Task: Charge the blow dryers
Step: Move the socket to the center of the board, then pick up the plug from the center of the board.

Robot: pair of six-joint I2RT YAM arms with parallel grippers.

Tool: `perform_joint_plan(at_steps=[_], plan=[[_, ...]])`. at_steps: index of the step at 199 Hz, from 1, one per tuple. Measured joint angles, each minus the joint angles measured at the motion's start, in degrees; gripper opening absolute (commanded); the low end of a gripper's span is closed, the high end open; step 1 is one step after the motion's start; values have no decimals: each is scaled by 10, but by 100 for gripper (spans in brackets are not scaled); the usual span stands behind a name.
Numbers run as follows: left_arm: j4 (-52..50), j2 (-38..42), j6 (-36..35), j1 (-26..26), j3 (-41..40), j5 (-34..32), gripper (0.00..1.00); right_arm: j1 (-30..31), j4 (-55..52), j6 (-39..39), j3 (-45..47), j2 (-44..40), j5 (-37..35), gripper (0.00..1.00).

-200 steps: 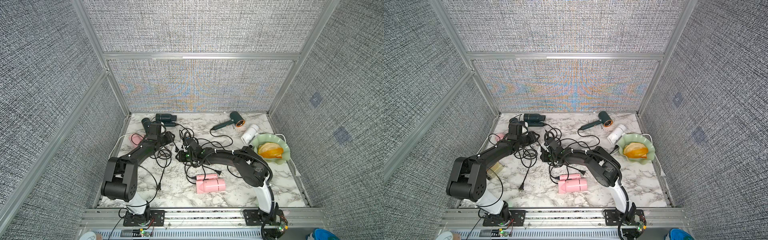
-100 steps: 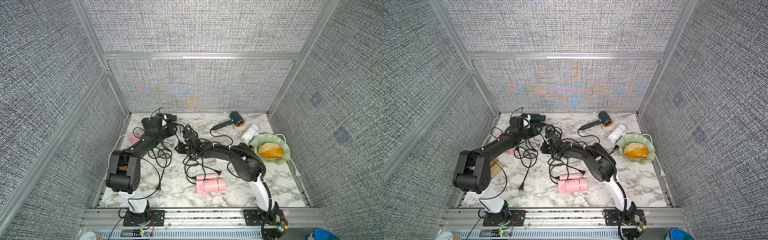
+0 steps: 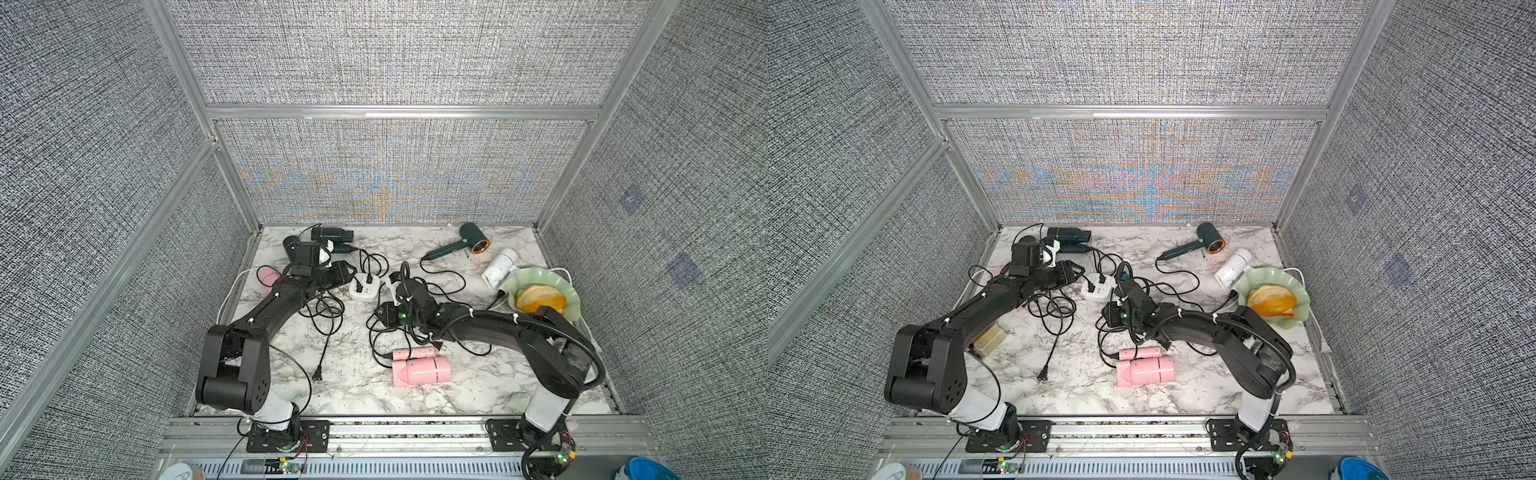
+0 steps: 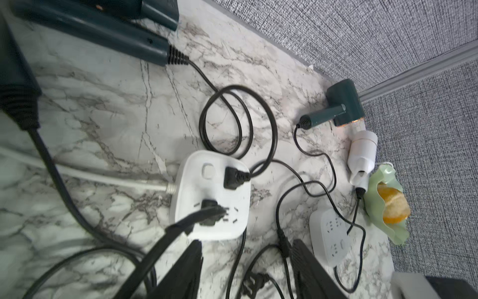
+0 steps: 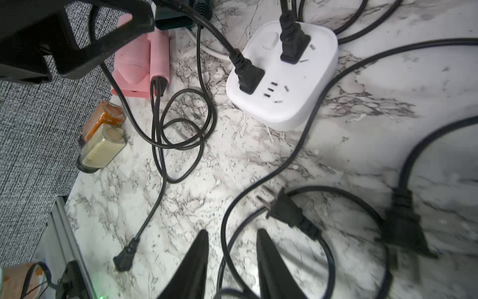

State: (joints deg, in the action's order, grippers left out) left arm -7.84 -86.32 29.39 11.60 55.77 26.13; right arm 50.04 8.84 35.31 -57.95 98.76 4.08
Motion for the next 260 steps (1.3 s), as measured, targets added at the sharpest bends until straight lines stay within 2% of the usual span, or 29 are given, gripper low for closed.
perform_joint_plan(at_steps=[59,72,117,138,169,211,260], plan=[[-134,146,-26,36,-84,1,61,1,-22,-42,78,-114,-38,39],[-160,170,-34,37,-108,4,57,1,-29,-44,88,-127,-39,39],[-200,232,13,40,-197,-65,55,1,-32,-46,107,-151,-45,40],[-200,229,32,39,-214,-100,51,1,-33,-45,109,-152,-47,40],[-174,174,42,39,-208,-142,46,1,-36,-45,111,-152,-49,40],[-114,110,39,39,-202,-151,42,1,-37,-45,115,-151,-50,40],[-85,85,25,40,-189,-187,40,2,-37,-43,120,-147,-52,40]])
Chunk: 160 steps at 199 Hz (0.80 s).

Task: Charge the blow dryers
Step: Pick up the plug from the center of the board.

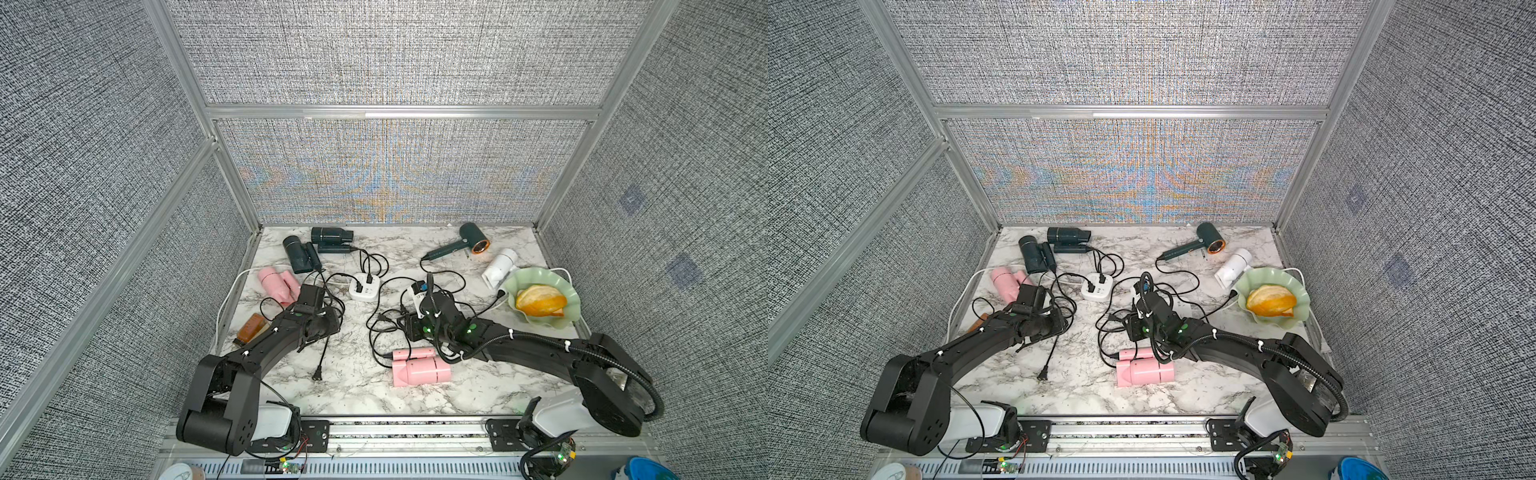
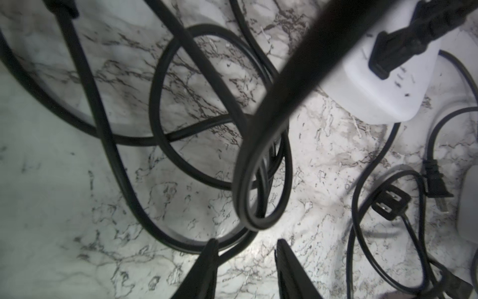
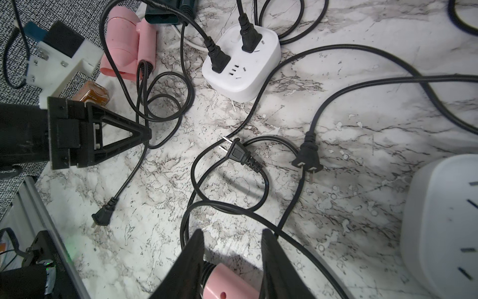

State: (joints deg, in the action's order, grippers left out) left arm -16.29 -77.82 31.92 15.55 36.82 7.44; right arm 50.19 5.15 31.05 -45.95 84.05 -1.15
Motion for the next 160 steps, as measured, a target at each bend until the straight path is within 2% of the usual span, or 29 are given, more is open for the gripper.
perform_joint_plan(at_steps=[103,129,160], plan=[[17,-19,-4,0,4,-12,32,0,1,2,0,7,0,40],[20,-29,-4,0,4,-12,28,0,3,3,1,5,0,40],[25,-33,-4,0,3,-12,18,0,3,3,2,5,0,40]])
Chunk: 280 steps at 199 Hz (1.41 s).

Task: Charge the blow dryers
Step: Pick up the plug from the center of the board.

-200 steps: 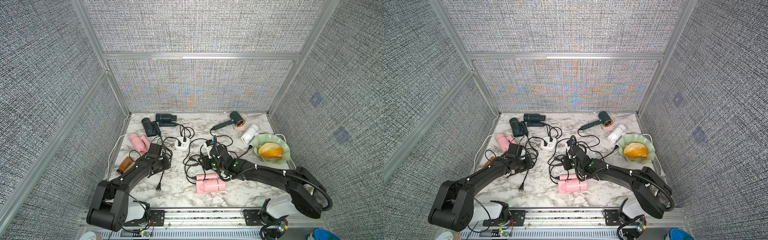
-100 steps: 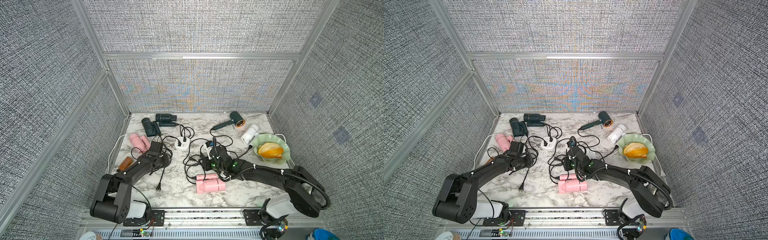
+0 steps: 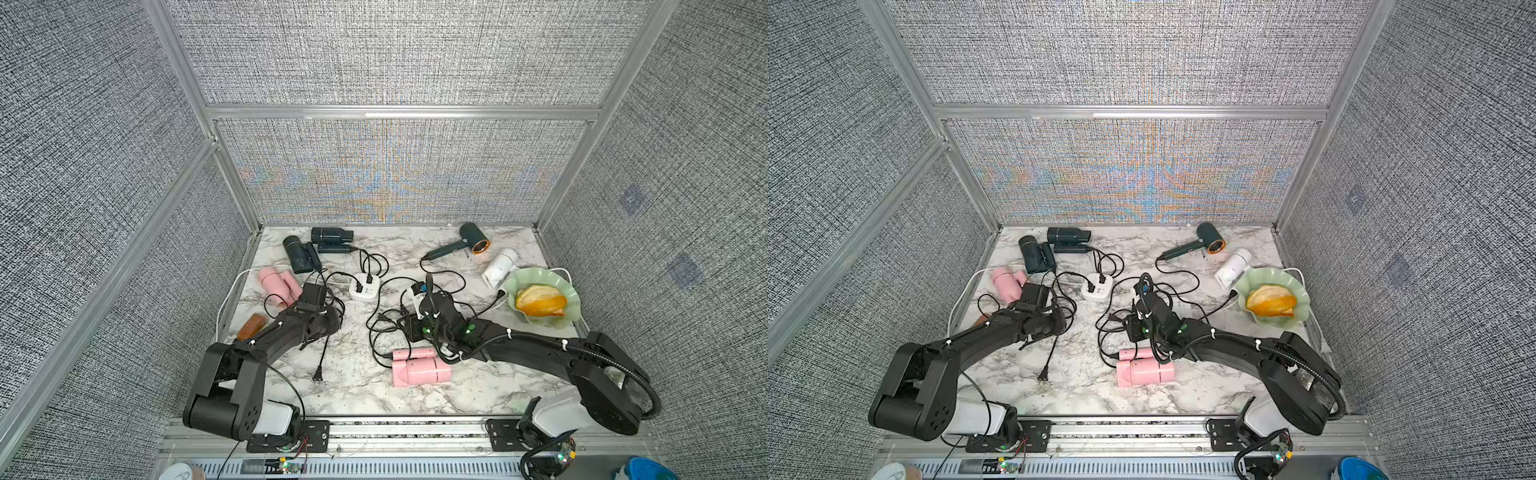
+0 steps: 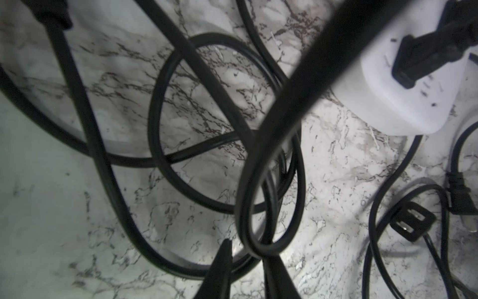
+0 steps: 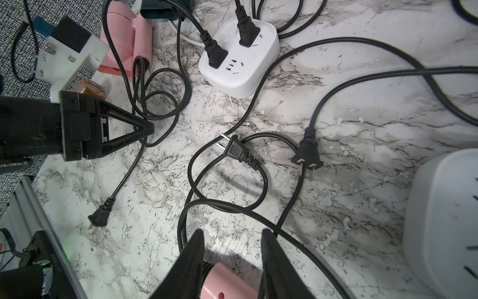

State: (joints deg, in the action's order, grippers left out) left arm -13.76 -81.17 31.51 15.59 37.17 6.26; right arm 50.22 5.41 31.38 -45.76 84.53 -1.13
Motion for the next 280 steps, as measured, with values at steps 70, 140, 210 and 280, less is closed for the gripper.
perform_joint_plan(at_steps=[70,140,210,280], plan=[[-12,30,5,0,-14,-7,4,0,0,0,1,0,0,40],[-91,139,32,-26,-11,-62,3,0,0,1,8,-7,0,40],[-114,285,23,-39,30,-78,2,0,0,2,-5,-6,4,39],[-43,327,-35,-39,62,60,3,0,0,-13,-14,-6,77,40]])
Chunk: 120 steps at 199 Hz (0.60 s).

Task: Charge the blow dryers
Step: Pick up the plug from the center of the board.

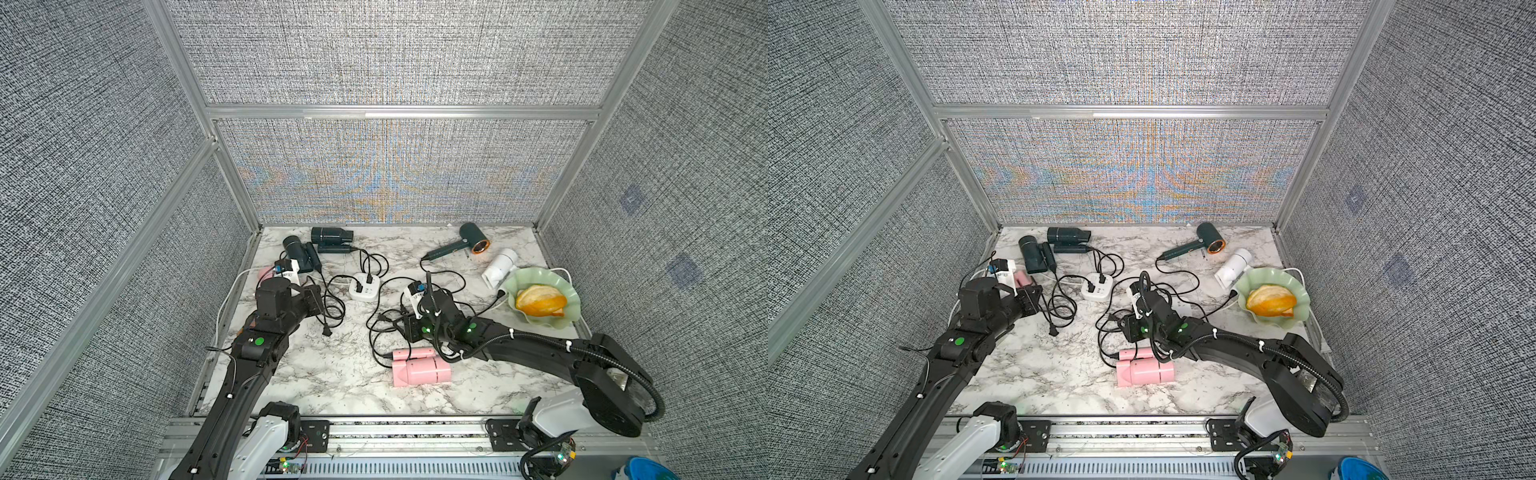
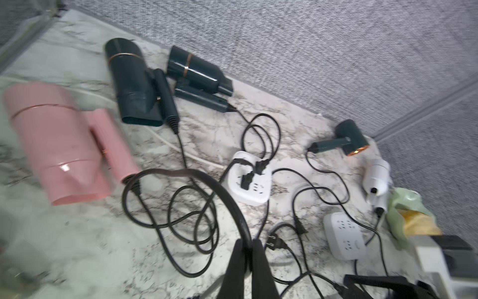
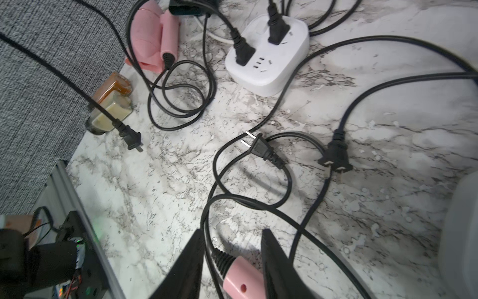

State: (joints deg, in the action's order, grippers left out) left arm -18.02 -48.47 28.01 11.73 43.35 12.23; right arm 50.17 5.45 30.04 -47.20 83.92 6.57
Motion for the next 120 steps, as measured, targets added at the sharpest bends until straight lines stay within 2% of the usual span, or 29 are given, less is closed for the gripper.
perform_joint_plan(at_steps=[61,120], plan=[[56,-64,20,15,44,161,4,9,34,-21,-22,3,106,40],[92,-106,32,66,42,216,4,11,60,-25,-88,37,133,39]])
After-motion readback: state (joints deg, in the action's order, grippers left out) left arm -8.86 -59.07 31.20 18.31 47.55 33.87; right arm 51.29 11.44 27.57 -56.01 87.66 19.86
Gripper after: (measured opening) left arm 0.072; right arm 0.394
